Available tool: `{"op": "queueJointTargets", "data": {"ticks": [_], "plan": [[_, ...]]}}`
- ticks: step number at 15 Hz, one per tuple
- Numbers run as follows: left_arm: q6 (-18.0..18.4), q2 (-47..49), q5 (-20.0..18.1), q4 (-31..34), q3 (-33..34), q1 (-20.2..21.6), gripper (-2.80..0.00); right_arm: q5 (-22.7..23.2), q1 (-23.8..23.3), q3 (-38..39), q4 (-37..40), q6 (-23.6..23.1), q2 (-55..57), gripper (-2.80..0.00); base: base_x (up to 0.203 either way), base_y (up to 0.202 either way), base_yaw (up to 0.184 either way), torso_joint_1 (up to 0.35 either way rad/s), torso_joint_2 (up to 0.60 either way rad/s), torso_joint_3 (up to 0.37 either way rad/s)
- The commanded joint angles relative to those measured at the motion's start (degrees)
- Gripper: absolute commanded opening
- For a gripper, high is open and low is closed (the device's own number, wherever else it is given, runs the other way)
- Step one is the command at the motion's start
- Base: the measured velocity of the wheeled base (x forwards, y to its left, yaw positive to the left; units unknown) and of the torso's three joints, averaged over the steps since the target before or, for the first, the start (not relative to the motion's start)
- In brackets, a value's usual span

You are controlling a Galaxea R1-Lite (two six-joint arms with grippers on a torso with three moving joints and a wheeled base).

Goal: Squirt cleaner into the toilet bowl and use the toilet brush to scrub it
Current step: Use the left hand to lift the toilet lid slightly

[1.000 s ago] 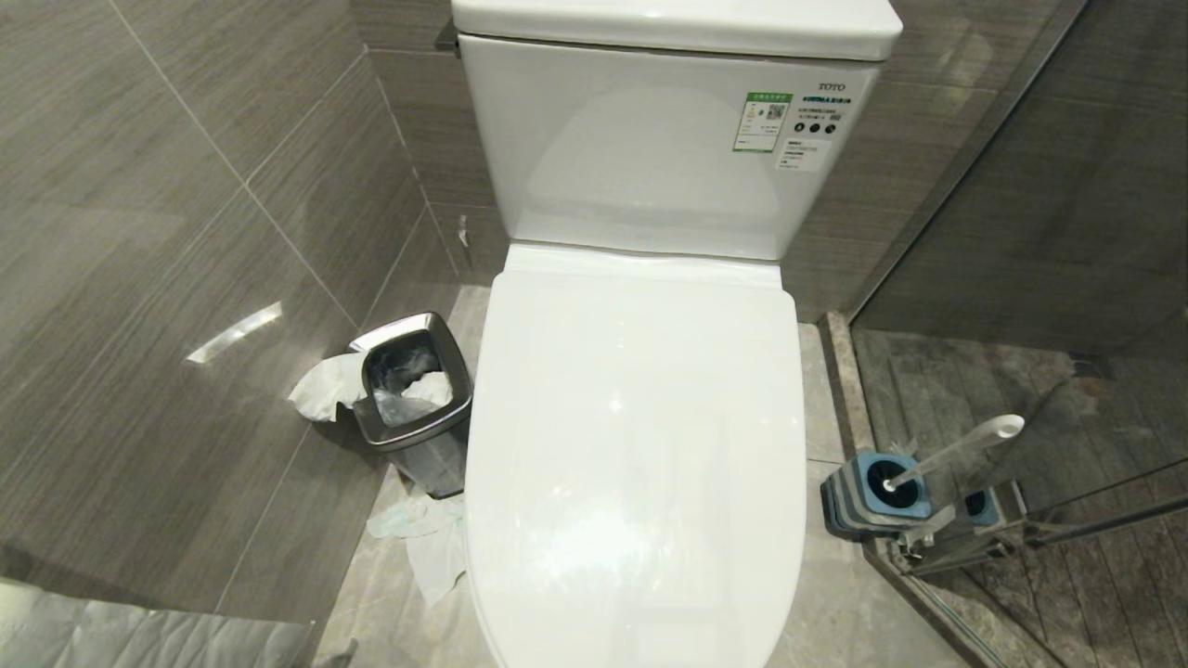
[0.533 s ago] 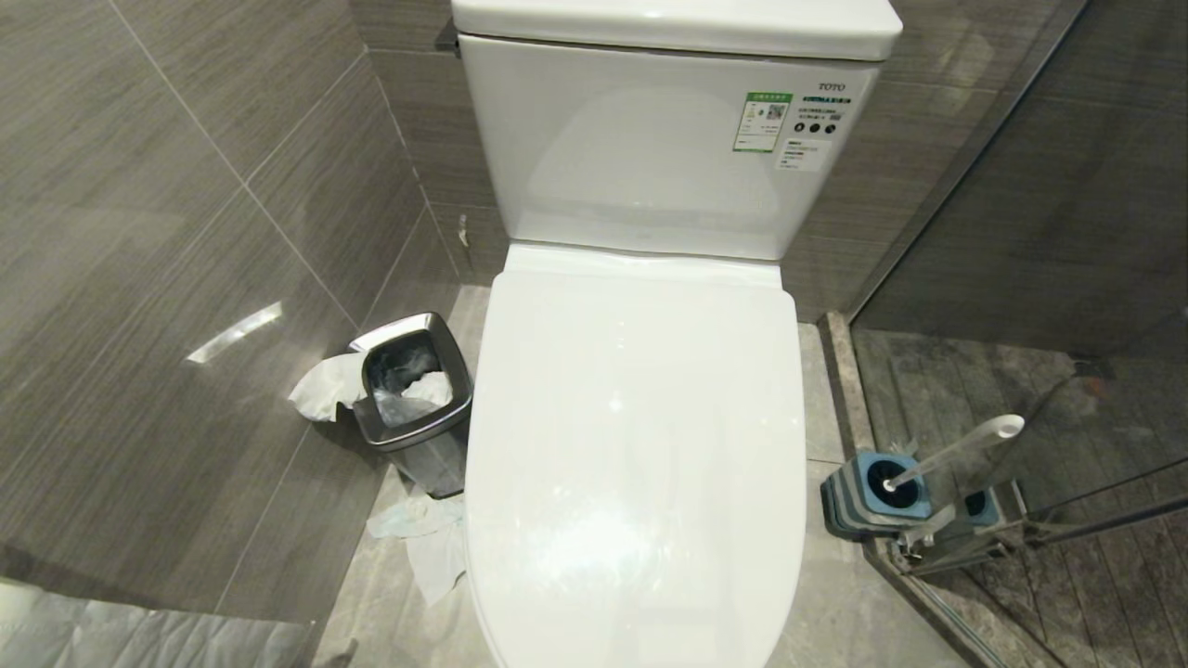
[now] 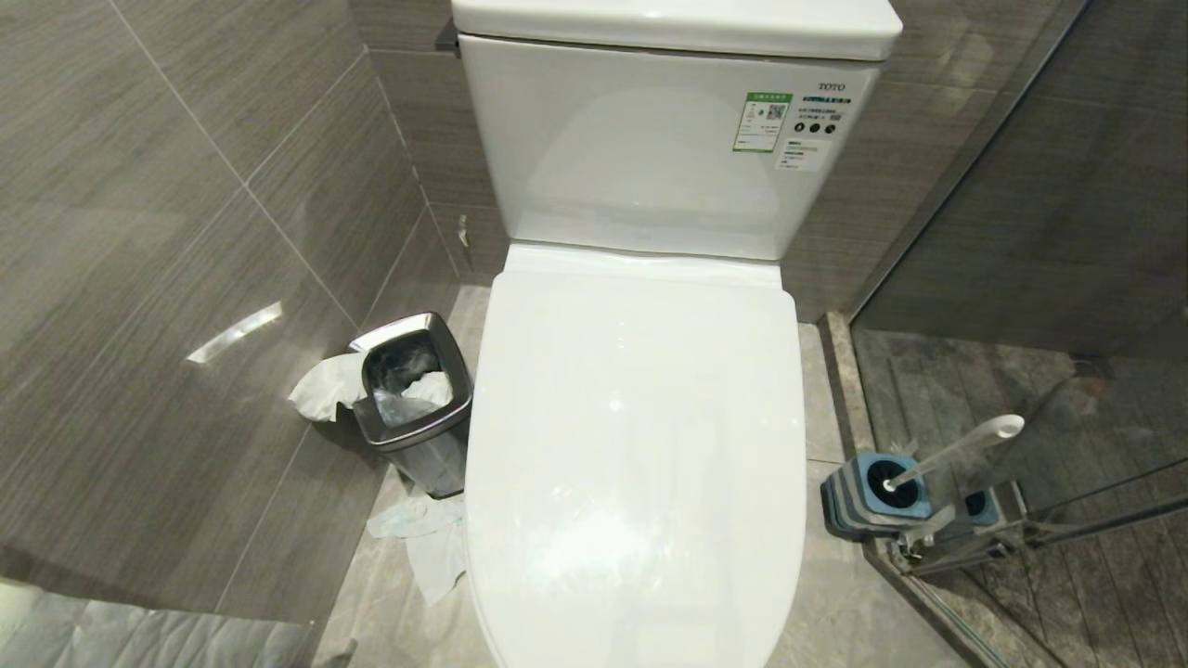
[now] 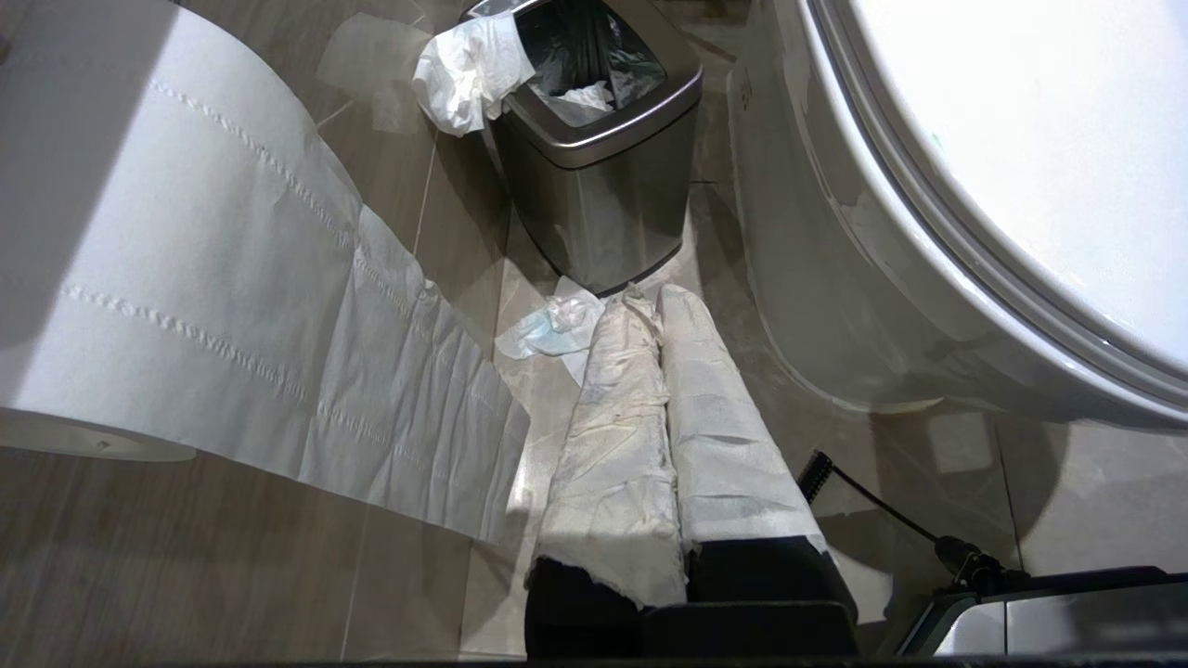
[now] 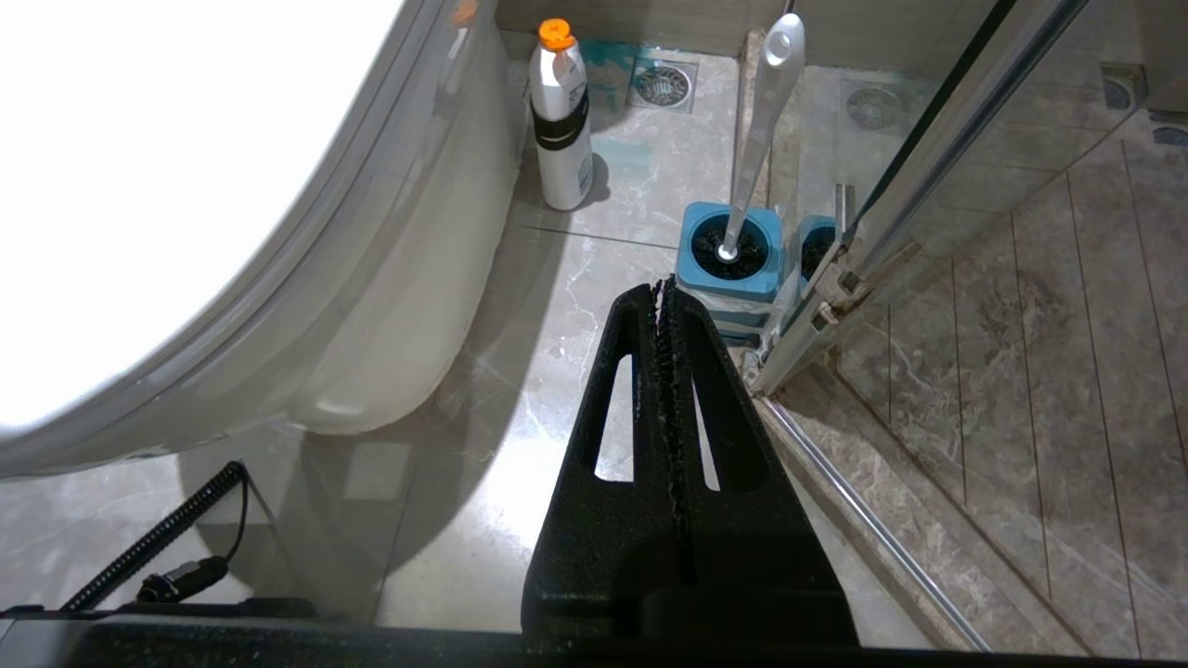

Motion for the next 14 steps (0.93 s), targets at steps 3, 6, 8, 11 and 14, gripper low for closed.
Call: {"op": "queueJointTargets", "data": {"ticks": [3, 6, 8, 11, 14], "plan": [[0.04, 0.06, -0.07, 0.01, 0.18, 0.00, -2.80, 0.00, 0.06, 0.00, 0.01, 0.04, 0.09, -2.80, 0.000, 0.000, 0.000, 0.000, 0.00, 0.000], [0.04, 0.06, -0.06, 0.01, 0.18, 0.00, -2.80, 0.00, 0.04, 0.00, 0.01, 0.03, 0.09, -2.80, 0.000, 0.000, 0.000, 0.000, 0.00, 0.000], [0.04, 0.06, 0.01, 0.01, 0.18, 0.00, -2.80, 0.00, -0.02, 0.00, 0.01, 0.04, 0.09, -2.80, 0.000, 0.000, 0.000, 0.000, 0.00, 0.000], [0.04, 0.06, 0.01, 0.01, 0.18, 0.00, -2.80, 0.00, 0.06, 0.00, 0.01, 0.04, 0.09, -2.80, 0.000, 0.000, 0.000, 0.000, 0.00, 0.000], [0.04, 0.06, 0.01, 0.01, 0.18, 0.00, -2.80, 0.00, 0.04, 0.00, 0.01, 0.04, 0.09, -2.80, 0.000, 0.000, 0.000, 0.000, 0.00, 0.000]]}}
